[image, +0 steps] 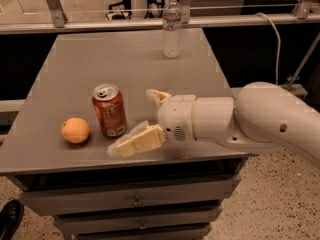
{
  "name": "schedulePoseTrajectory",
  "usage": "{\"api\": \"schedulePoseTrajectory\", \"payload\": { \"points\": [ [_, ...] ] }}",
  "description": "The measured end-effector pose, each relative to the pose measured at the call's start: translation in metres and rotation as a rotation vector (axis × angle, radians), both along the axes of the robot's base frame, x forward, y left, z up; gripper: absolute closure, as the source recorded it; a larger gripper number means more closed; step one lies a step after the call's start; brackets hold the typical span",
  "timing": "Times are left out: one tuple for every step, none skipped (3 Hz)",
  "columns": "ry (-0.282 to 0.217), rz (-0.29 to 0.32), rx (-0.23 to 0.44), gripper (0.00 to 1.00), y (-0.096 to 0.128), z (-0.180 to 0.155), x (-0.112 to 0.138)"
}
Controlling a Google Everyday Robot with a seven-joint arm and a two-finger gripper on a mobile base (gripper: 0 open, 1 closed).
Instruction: Move coke can near orange
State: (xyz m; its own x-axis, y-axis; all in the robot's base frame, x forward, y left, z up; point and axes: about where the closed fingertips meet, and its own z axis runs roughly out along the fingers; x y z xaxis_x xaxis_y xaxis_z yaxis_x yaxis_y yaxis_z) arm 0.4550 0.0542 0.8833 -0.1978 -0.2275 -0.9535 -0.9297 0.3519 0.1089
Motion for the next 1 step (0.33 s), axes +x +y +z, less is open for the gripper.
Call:
{"api": "schedulePoseTrajectory", "payload": {
  "points": [
    [-0.014, -0.101, -0.002, 0.0, -0.041, 0.0022, -0.0017]
  ]
}}
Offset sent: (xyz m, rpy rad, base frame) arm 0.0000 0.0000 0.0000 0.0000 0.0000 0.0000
